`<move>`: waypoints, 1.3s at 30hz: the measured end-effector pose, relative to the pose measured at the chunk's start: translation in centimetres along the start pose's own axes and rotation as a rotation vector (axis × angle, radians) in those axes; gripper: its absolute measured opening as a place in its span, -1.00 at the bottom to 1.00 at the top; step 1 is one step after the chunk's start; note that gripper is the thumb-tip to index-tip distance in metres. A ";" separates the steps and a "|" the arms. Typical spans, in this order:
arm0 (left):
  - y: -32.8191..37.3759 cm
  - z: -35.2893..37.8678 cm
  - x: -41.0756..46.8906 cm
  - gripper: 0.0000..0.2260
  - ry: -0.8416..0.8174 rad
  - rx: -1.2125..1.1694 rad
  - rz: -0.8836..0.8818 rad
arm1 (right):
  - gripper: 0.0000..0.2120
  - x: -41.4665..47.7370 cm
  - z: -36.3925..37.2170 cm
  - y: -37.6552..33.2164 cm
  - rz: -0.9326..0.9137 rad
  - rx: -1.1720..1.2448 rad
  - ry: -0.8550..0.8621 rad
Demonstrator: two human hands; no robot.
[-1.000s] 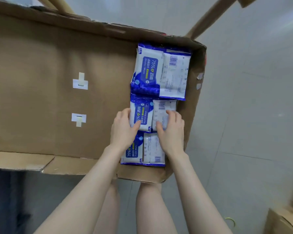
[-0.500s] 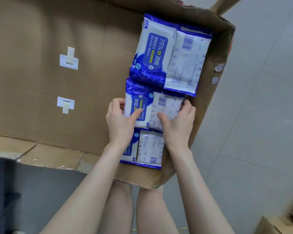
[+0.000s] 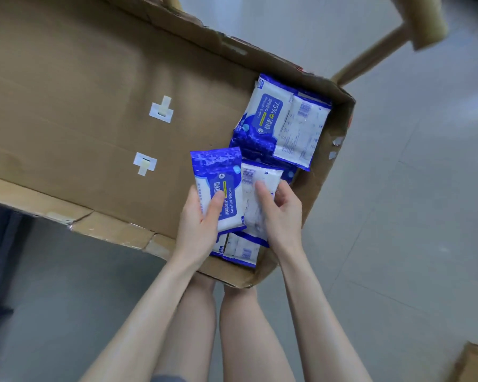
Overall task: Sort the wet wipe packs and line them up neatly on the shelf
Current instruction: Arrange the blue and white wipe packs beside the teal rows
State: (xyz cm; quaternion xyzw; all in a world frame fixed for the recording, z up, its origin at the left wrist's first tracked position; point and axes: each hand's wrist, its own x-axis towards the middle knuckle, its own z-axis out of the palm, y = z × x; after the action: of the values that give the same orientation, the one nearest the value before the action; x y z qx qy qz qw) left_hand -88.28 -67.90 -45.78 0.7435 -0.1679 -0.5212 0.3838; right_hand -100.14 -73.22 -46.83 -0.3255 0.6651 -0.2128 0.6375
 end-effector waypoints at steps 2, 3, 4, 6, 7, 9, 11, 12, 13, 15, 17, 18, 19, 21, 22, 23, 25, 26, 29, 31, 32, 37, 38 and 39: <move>1.9 -1.0 -2.5 -0.90 0.000 -0.076 0.021 | -0.78 -2.5 0.8 -2.2 0.022 0.068 -0.099; 2.8 -1.5 -3.5 -0.90 0.008 -0.102 0.029 | -0.77 -3.7 1.2 -3.3 0.039 0.091 -0.155; 3.5 -2.2 -4.5 -0.90 0.023 -0.135 0.029 | -0.74 -4.9 1.4 -4.2 0.071 0.118 -0.220; 5.2 -4.2 -6.7 -0.92 0.079 -0.242 0.006 | -0.69 -7.4 2.1 -6.5 0.157 0.153 -0.357; 6.1 -5.4 -7.9 -0.92 0.102 -0.312 -0.018 | -0.69 -8.7 2.5 -7.5 0.183 0.153 -0.417; 7.6 -7.4 -9.6 -0.90 0.120 -0.467 -0.065 | -0.72 -10.7 3.7 -9.2 0.178 0.116 -0.509; 8.8 -10.0 -11.5 -0.87 0.131 -0.586 -0.079 | -0.69 -13.1 5.4 -10.6 0.150 0.084 -0.578; 9.4 -11.6 -12.5 -0.84 0.142 -0.630 -0.075 | -0.66 -14.4 6.4 -11.2 0.153 0.092 -0.610; 9.7 -12.9 -13.3 -0.81 0.153 -0.654 -0.071 | -0.64 -15.4 7.3 -11.6 0.142 0.087 -0.628; 10.1 -16.2 -15.2 -0.77 0.172 -0.678 -0.047 | -0.63 -17.7 9.6 -12.2 0.080 -0.004 -0.656; 10.2 -19.9 -17.3 -0.78 0.183 -0.682 0.009 | -0.59 -20.4 12.5 -12.6 -0.005 -0.119 -0.693; 10.1 -21.7 -18.2 -0.80 0.189 -0.674 0.047 | -0.60 -21.6 13.9 -12.8 -0.039 -0.153 -0.703; 9.9 -23.4 -19.0 -0.81 0.204 -0.667 0.082 | -0.66 -22.7 15.4 -12.8 -0.065 -0.175 -0.712; 9.1 -27.9 -21.5 -0.83 0.264 -0.655 0.129 | -0.79 -25.9 19.0 -12.5 -0.116 -0.247 -0.750; 8.5 -30.5 -22.8 -0.83 0.299 -0.655 0.152 | -0.76 -27.7 21.2 -12.1 -0.147 -0.306 -0.754; 8.0 -32.6 -23.8 -0.81 0.323 -0.653 0.166 | -0.69 -29.2 23.1 -11.8 -0.174 -0.348 -0.749; 6.6 -37.0 -26.1 -0.83 0.363 -0.675 0.185 | -0.58 -32.2 27.1 -10.8 -0.236 -0.403 -0.749; 5.9 -38.9 -27.1 -0.84 0.373 -0.689 0.195 | -0.55 -33.5 28.9 -10.4 -0.274 -0.426 -0.752; 4.2 -44.8 -29.8 -0.80 0.421 -0.695 0.253 | -0.51 -37.2 34.7 -9.6 -0.403 -0.499 -0.817; 3.6 -48.6 -31.3 -0.78 0.481 -0.686 0.286 | -0.48 -39.5 38.2 -9.7 -0.457 -0.508 -0.883; 3.5 -50.6 -32.0 -0.78 0.523 -0.693 0.302 | -0.48 -40.7 40.0 -9.9 -0.475 -0.509 -0.920; 5.4 -59.1 -33.8 -0.78 0.677 -0.704 0.433 | -0.61 -44.6 47.1 -12.6 -0.601 -0.485 -1.095; 6.0 -60.7 -34.0 -0.78 0.684 -0.701 0.455 | -0.63 -45.3 48.4 -13.4 -0.620 -0.475 -1.145; 6.6 -62.1 -34.2 -0.79 0.683 -0.680 0.469 | -0.63 -45.9 49.5 -14.3 -0.636 -0.475 -1.187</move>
State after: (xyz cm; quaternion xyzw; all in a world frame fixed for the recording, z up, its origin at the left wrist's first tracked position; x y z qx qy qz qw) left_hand -44.84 -25.33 -8.68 0.6470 -0.0164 -0.1748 0.7419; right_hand -50.12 -44.37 -9.09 -0.6949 0.1071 -0.0247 0.7107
